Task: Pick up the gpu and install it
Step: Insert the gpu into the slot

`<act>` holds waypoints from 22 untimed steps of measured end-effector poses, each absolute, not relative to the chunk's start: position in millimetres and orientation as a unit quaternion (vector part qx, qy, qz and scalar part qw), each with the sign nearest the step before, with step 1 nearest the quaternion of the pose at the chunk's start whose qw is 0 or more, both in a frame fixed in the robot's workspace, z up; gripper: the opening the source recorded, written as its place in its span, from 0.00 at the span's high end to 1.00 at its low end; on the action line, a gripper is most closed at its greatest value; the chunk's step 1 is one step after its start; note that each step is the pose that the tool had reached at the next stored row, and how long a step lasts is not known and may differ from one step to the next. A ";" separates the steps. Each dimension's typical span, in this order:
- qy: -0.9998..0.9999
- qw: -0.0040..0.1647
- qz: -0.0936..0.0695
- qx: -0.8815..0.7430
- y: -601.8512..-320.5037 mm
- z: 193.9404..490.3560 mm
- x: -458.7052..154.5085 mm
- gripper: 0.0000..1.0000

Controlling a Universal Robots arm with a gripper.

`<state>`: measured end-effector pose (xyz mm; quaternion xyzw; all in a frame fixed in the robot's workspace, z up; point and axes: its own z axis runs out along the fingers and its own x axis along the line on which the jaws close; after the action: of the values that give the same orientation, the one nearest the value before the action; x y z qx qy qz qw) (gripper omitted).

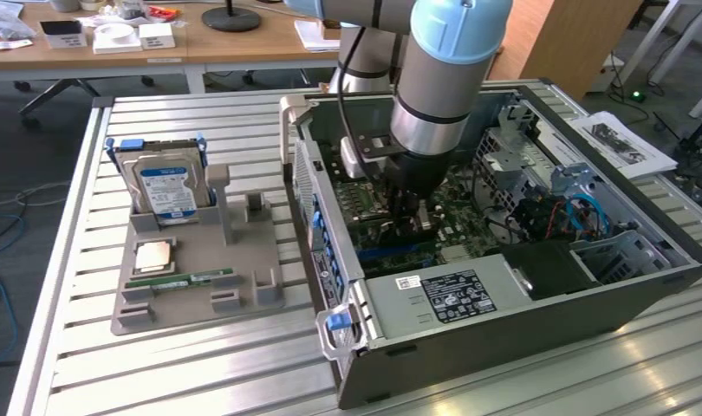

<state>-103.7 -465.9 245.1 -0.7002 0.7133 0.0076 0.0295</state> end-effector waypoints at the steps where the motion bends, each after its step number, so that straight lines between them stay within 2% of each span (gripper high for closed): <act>1: 0.713 0.029 0.008 -0.700 -466.0 245.2 -103.1 0.73; 22: 0.713 0.030 0.007 -0.700 -466.0 246.9 -100.6 0.73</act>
<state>-100.6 -466.0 246.9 -0.7003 0.7132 0.0070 0.0297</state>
